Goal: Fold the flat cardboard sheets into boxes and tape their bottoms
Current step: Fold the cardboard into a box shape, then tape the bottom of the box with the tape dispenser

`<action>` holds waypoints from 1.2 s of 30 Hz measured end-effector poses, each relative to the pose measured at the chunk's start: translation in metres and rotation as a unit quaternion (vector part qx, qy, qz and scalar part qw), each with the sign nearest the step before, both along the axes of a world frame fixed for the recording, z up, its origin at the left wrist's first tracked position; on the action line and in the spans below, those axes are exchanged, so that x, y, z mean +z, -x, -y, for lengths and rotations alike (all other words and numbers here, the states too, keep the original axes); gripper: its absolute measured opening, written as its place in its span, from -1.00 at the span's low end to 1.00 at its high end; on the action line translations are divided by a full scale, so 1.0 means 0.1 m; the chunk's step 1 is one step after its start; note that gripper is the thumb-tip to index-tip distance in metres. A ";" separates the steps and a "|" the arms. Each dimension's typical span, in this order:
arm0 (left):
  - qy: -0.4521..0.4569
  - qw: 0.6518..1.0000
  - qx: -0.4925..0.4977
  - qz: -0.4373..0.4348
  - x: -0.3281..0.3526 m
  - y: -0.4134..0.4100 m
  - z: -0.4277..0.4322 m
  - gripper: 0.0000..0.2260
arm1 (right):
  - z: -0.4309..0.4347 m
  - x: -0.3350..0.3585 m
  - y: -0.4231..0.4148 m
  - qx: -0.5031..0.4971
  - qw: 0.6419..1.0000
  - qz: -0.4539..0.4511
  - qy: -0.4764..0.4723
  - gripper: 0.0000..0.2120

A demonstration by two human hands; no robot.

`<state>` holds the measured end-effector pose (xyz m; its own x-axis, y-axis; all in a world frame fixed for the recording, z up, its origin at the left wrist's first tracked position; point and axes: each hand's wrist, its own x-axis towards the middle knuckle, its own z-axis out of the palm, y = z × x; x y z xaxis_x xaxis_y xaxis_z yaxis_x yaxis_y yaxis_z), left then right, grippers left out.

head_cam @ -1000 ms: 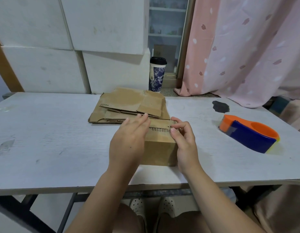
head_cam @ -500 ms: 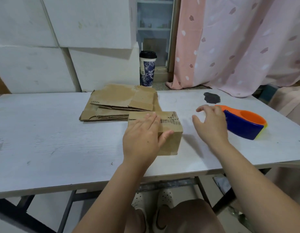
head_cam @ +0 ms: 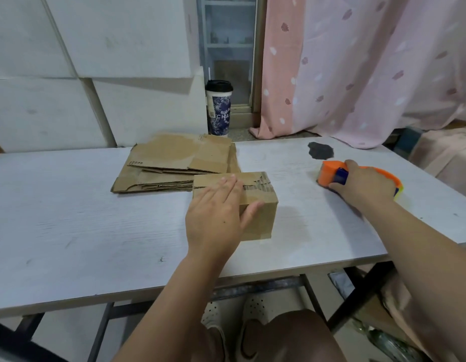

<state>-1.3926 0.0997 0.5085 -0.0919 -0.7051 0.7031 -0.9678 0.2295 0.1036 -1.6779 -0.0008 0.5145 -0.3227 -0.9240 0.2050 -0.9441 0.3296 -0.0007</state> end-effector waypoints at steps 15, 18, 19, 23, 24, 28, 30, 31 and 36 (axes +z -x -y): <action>0.008 1.000 -0.006 -0.007 -0.01 -0.01 0.00 -0.55 | -0.21 0.60 -0.54 0.175 0.831 0.525 0.058 -0.93; -0.015 1.000 0.001 -0.015 0.03 -0.01 -0.02 -0.60 | -0.27 0.70 -0.65 0.219 0.815 0.535 0.043 -0.93; -0.037 0.999 -0.005 -0.021 0.07 -0.01 -0.03 -0.57 | -0.28 0.74 -0.68 0.228 0.816 0.530 0.035 -0.93; -0.100 0.992 -0.014 -0.070 0.15 -0.02 -0.03 -0.41 | -0.34 0.95 -0.79 0.257 0.829 0.496 0.001 -0.85; -0.104 0.991 -0.022 -0.087 0.18 -0.03 -0.02 -0.39 | -0.35 0.99 -0.82 0.267 0.829 0.491 -0.004 -0.83; -0.123 0.973 -0.077 -0.179 0.34 -0.02 -0.03 -0.33 | -0.43 1.09 -0.98 0.294 0.836 0.464 0.001 -0.84; -0.116 0.962 -0.091 -0.228 0.42 -0.02 -0.02 -0.31 | -0.44 1.11 -1.06 0.304 0.849 0.432 0.008 -0.87; -0.107 0.963 -0.095 -0.227 0.44 -0.02 -0.01 -0.30 | -0.45 1.11 -1.11 0.307 0.857 0.415 0.009 -0.87; -0.090 0.970 -0.093 -0.204 0.42 0.05 0.06 -0.49 | -0.46 1.13 -1.30 0.319 0.895 0.312 0.009 -0.56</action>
